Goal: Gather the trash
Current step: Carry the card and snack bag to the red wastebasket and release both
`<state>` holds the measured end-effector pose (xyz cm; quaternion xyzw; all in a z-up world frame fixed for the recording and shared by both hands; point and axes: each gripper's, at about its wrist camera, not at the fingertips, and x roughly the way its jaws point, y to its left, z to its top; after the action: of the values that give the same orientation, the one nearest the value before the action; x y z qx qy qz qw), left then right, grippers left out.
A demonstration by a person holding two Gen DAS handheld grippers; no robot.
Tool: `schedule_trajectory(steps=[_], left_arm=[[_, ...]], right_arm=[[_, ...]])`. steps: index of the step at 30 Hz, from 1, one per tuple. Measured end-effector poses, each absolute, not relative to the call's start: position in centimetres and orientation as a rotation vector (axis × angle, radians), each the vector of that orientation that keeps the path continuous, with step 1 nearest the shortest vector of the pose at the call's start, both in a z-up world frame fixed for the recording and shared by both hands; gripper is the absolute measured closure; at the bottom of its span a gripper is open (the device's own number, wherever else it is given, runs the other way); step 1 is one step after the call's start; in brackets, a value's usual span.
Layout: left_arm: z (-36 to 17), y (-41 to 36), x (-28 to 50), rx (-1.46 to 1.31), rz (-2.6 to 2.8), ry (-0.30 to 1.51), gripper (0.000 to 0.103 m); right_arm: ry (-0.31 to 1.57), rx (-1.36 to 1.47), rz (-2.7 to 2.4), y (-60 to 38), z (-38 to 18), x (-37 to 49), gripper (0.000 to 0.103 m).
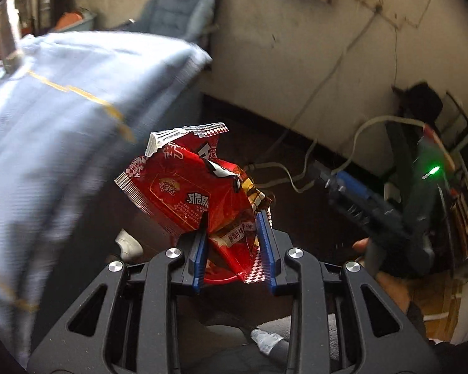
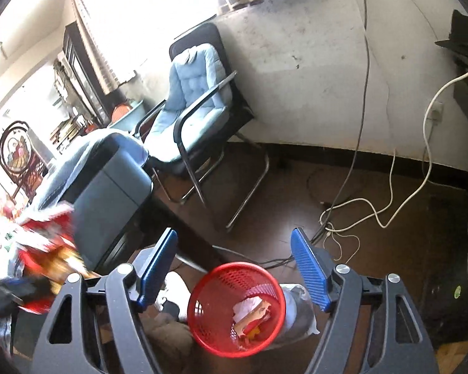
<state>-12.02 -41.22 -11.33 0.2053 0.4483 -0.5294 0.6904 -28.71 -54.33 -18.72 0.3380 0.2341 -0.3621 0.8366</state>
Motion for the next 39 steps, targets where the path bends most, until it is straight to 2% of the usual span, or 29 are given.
schedule_trajectory(steps=[3, 5, 7, 9, 10, 19, 22, 39], left_arm=[[-13.9, -43.4, -12.5, 0.512, -1.199, 1.044, 0.07], [-15.3, -44.3, -12.5, 0.536, -1.183, 1.067, 0.062], [-15.9, -44.4, -12.1, 0.535, -1.155, 1.074, 0.039], [-15.9, -44.1, -11.6, 0.516, -1.132, 1.071, 0.027], [-15.7, -43.9, -11.3, 0.505, -1.126, 1.067, 0.023], [-11.2, -40.6, -10.7, 0.459, -1.08, 0.933, 0.011], [-9.9, -39.6, -11.0, 0.443, -1.066, 0.895, 0.01], [-3.8, -30.1, -8.1, 0.24, -0.907, 0.761, 0.007]], right_arm=[[0.489, 0.74, -0.763, -54.6, -19.1, -29.3, 0.028], [0.49, 0.75, -0.763, -54.9, -19.3, -29.4, 0.028], [0.486, 0.759, -0.76, -55.1, -19.3, -29.7, 0.028], [0.48, 0.766, -0.758, -55.0, -19.2, -29.8, 0.028], [0.478, 0.767, -0.757, -55.0, -19.0, -29.8, 0.028], [0.465, 0.734, -0.719, -53.7, -17.4, -29.0, 0.028], [0.462, 0.702, -0.7, -52.8, -16.4, -28.4, 0.028], [0.408, 0.49, -0.617, -45.8, -9.4, -26.2, 0.011]])
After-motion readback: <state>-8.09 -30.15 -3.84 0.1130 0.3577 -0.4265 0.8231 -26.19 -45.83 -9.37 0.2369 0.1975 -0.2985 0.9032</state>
